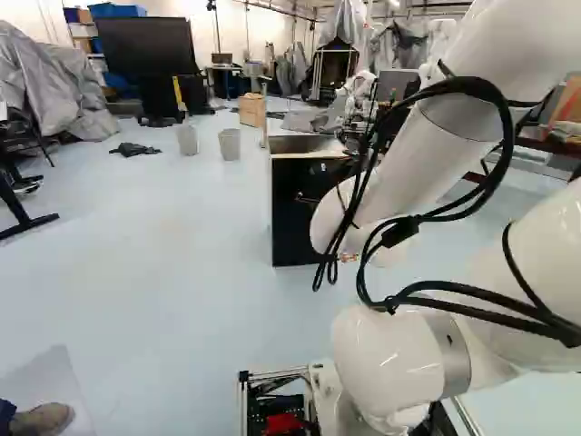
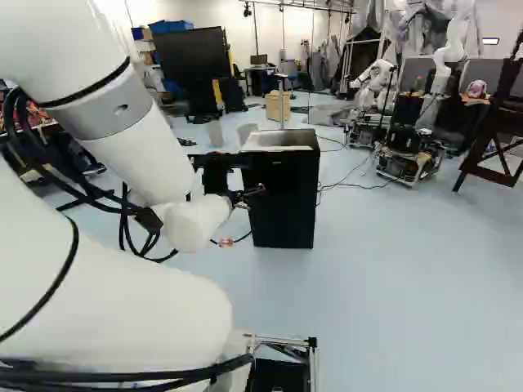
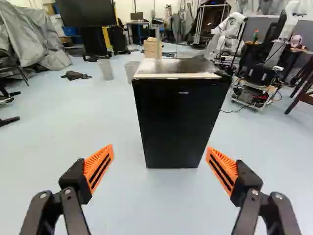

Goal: Grab a drink from the fridge

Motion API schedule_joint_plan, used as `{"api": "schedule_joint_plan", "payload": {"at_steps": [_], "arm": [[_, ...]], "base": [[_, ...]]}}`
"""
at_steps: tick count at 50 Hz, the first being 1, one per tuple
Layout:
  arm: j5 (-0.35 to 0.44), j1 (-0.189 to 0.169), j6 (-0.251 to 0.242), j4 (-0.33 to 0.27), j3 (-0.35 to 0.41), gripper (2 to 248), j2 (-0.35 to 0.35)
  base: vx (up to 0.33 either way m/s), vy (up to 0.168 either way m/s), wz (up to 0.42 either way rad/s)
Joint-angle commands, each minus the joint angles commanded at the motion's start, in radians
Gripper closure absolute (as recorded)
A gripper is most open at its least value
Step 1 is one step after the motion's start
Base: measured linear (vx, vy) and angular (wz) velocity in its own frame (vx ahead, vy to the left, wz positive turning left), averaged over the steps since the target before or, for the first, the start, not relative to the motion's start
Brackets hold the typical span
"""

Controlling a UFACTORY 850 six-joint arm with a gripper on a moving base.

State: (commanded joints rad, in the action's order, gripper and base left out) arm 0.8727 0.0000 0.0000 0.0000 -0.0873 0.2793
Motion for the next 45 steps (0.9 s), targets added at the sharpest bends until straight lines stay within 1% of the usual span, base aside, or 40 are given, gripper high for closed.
{"api": "schedule_joint_plan", "payload": {"at_steps": [19,45], "arm": [[0.000,0.000,0.000,0.000,0.000,3,0.000],[0.000,0.000,0.000,0.000,0.000,3,0.000]], "base": [[0.007,0.000,0.000],[0.043,0.011,-0.014]]}}
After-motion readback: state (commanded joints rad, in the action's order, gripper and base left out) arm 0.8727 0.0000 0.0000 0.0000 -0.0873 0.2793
